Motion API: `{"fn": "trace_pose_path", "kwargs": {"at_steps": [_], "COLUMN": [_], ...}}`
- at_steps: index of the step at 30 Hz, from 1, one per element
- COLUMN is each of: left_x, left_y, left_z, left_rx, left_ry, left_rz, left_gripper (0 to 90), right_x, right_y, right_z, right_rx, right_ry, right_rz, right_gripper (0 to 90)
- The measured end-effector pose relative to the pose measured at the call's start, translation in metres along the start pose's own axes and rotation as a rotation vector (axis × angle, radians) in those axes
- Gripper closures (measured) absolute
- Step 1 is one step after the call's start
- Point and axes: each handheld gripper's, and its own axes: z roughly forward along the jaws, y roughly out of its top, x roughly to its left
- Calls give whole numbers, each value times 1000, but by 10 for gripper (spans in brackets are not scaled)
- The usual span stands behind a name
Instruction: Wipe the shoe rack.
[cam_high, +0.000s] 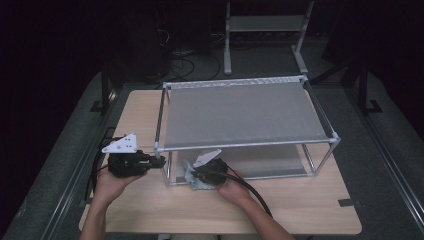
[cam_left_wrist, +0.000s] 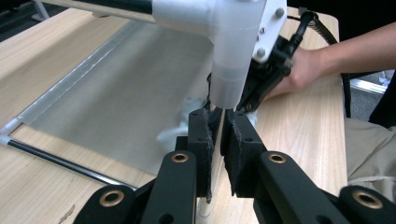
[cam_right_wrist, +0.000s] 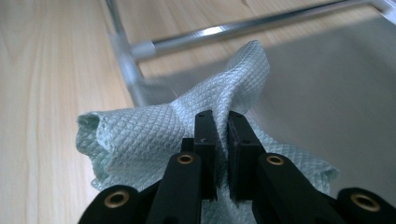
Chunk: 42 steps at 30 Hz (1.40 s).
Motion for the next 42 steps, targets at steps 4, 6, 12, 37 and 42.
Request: {"fn": "trace_pose_path", "kwargs": {"at_steps": [4, 6, 12, 37, 42], "left_x": [4, 5, 4, 9, 10], "left_y": [-5, -5, -4, -7, -9], "left_z": [-6, -6, -6, -9, -11], "left_rx": [-9, -11, -9, -16, -23], "left_ry": [24, 23, 24, 41, 45], "left_rz": [-22, -22, -21, -39, -45], "left_gripper": [812, 811, 811, 812, 812], "right_x": [4, 1, 16, 3, -6], "right_y": [4, 1, 16, -2, -17], "right_z": [4, 0, 17, -2, -19], "right_rx": [2, 5, -9, 17, 43], "right_ry": [-4, -14, -25, -69, -108], "right_rz": [-14, -7, -19, 9, 0], "right_gripper": [833, 834, 835, 839, 840]}}
